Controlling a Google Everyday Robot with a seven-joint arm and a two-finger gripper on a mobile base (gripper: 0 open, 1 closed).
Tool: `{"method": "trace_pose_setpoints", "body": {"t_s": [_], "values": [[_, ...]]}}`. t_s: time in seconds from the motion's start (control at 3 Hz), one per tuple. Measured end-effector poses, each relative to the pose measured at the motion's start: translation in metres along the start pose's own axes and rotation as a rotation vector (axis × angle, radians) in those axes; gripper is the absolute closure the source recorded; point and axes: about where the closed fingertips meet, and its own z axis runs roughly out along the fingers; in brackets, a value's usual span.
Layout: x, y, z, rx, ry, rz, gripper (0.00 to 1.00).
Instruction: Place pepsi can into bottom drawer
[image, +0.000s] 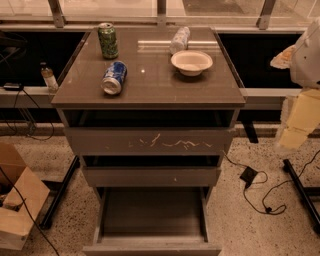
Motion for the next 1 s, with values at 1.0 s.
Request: {"method": "trace_pose_setpoints", "body": {"t_s": [1.0], "values": [[-0.092, -0.021, 0.026, -0.014, -0.179, -0.130, 0.00]]}}
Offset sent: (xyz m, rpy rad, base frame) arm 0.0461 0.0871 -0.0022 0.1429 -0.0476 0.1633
